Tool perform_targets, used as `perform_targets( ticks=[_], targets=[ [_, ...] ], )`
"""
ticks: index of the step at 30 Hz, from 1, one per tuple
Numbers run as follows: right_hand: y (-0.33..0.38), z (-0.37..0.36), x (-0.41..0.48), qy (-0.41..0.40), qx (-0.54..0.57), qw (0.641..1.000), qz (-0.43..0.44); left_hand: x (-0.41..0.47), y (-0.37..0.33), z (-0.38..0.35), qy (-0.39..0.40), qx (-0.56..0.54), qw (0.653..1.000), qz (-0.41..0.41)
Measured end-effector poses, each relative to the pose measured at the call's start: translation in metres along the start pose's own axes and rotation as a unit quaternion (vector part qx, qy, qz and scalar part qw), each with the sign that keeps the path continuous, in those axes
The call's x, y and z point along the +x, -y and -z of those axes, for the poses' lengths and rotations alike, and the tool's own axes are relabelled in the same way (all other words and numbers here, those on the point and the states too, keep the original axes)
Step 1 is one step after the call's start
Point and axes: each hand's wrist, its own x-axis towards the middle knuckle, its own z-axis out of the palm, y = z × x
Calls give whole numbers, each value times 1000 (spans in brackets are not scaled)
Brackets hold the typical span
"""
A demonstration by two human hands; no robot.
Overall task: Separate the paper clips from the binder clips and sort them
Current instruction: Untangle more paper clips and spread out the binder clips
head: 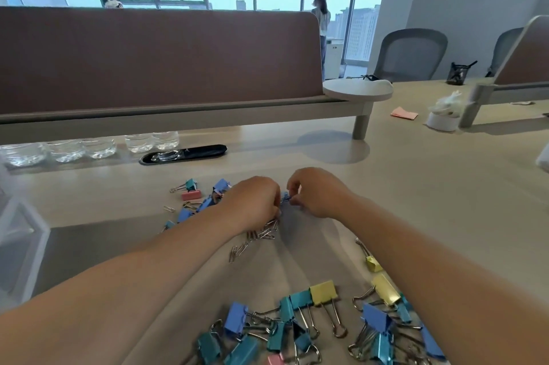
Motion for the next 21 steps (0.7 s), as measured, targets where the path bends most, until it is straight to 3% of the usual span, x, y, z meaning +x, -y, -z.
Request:
perform_targets(
  ticks=[13,21],
  targets=[
    [6,0,-5,28,-21,999,39,-5,3,-7,-8,0,1000,-3],
    [5,1,-9,22,23,999,33,-12,11,0,-33,-34,999,10]
  ],
)
